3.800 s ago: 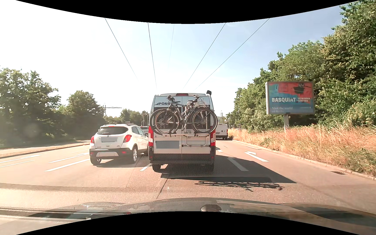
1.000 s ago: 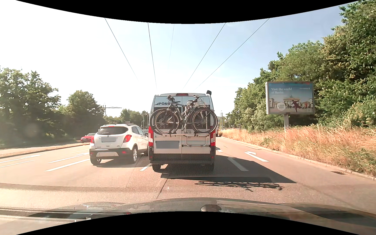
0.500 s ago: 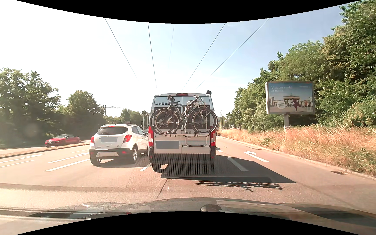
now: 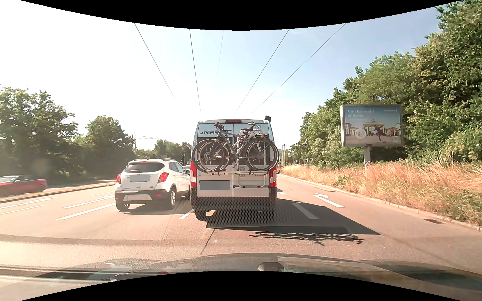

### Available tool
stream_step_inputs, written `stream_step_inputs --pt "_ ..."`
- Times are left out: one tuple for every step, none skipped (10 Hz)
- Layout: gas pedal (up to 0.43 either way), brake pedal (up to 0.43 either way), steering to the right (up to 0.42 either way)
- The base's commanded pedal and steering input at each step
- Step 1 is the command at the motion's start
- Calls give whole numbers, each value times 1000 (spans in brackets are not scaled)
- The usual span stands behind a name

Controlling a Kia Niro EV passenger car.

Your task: Follow the waypoints while adhering to traffic rules and regulations

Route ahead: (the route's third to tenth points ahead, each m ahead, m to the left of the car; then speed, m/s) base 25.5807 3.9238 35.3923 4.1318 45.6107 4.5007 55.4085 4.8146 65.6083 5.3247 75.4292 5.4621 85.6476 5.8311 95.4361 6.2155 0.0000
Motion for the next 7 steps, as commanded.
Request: stream_step_inputs --pt "0 232 0" --pt "0 238 0" --pt "0 244 0" --pt "0 250 0" --pt "0 250 0" --pt "0 256 0" --pt "0 256 0"
